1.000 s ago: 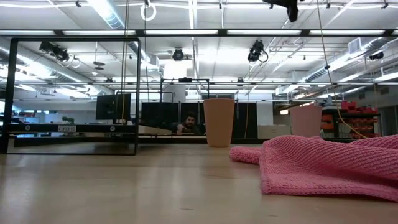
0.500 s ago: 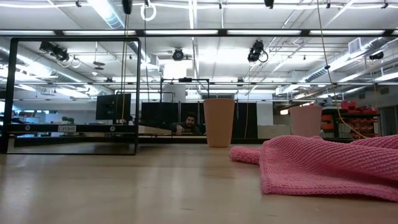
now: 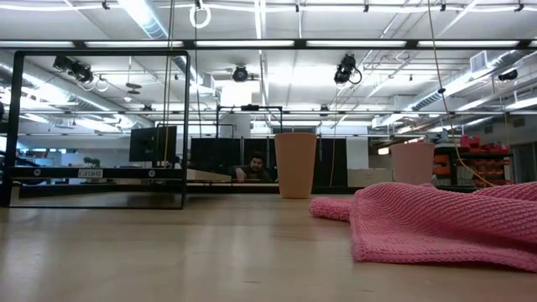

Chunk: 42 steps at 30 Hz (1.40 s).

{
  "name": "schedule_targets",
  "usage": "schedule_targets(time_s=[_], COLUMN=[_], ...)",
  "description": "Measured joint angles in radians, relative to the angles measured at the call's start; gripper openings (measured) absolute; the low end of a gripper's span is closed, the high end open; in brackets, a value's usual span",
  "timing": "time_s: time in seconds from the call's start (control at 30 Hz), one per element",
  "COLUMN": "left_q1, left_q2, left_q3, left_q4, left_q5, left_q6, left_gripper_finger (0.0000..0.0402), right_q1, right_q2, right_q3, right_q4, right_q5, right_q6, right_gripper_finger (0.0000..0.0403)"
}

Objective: Stack small to large cups/mugs on shelf
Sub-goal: Put the blue cup on the shelf

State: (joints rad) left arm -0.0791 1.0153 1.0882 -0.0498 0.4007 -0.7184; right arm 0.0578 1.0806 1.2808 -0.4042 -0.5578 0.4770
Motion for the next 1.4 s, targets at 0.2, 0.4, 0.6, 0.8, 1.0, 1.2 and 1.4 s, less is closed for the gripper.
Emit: schedule_targets(time_s=[0.2, 0.4, 0.6, 0.8, 1.0, 1.2, 1.4], left_q1=[-0.258, -0.496, -0.705, -0.878, -0.932, -0.912, -0.878], left_q2=[0.0, -0.001, -0.001, -0.002, -0.001, 0.008, 0.086], left_q3=[0.001, 0.001, 0.001, 0.001, 0.001, 0.002, 0.002], left_q4=[-0.08, -0.319, -0.638, -0.962, -1.107, -1.043, -1.01], left_q5=[-0.117, -0.248, -0.276, -0.284, -0.414, -0.617, -0.596], left_q6=[-0.306, -0.642, -0.954, -1.156, -1.347, -1.358, -1.357], left_gripper_finger=[0.0051, 0.0051, 0.004, 0.0023, 0.0014, 0.0025, 0.004], right_q1=[0.2, 0.357, 0.451, 0.469, 0.469, 0.469, 0.469], right_q2=[-0.009, -0.009, -0.008, -0.008, -0.008, -0.008, -0.008], right_q3=[0.0, 0.0, -0.001, -0.001, -0.001, -0.001, -0.001], right_q4=[-0.041, -0.116, -0.22, -0.302, -0.396, -0.662, -0.911], right_q5=[0.009, 0.141, 0.341, 0.563, 0.631, 0.654, 0.752], right_q6=[0.173, 0.382, 0.506, 0.52, 0.519, 0.543, 0.578], right_gripper_finger=[0.0104, 0.0104, 0.0104, 0.0104, 0.0104, 0.0104, 0.0104])
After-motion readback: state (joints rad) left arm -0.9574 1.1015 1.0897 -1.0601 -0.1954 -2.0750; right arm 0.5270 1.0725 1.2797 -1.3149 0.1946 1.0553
